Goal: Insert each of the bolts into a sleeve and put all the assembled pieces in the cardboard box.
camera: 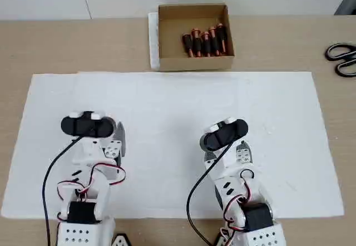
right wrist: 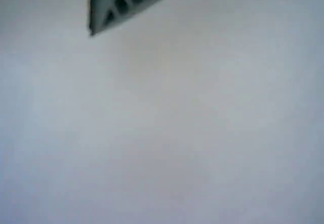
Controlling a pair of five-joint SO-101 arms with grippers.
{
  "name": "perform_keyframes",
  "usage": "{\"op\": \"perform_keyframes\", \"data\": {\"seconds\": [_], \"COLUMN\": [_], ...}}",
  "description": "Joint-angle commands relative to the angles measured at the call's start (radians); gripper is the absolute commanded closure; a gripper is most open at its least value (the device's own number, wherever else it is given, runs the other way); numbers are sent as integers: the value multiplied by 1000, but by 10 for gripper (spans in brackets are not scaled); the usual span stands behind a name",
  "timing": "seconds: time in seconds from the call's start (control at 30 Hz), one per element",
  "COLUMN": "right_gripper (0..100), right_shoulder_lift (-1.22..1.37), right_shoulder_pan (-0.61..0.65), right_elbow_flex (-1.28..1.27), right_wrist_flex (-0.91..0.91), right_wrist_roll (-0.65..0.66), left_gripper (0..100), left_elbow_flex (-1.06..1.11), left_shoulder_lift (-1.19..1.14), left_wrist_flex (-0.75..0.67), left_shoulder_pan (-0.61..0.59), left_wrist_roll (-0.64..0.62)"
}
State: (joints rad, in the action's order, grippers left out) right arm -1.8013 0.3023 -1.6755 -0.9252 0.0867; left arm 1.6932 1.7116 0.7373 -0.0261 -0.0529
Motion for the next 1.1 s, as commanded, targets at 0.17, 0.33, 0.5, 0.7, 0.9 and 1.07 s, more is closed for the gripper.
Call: {"op": "perform_keyframes", "data": {"seconds": [0.17,0.33,0.5,0.7,0.9,1.07], "right_gripper": [734,734,734,734,734,734], "right_shoulder_lift": [-15,-15,-15,-15,-15,-15], "right_shoulder_pan": [1,1,1,1,1,1], "right_elbow_flex": [-9,-9,-9,-9,-9,-9], "right_wrist_flex": [-5,-5,-5,-5,-5,-5], "right_wrist_roll": [3,3,3,3,3,3], "left_gripper": [869,869,869,869,869,869], "left_elbow_flex": [-18,-18,-18,-18,-18,-18], "left_shoulder_lift": [107,107,107,107,107,107], "left_wrist_flex": [180,180,180,180,180,180], "left_shoulder_pan": [8,9,9,9,9,9], "left_wrist_roll": [2,2,2,2,2,2]}}
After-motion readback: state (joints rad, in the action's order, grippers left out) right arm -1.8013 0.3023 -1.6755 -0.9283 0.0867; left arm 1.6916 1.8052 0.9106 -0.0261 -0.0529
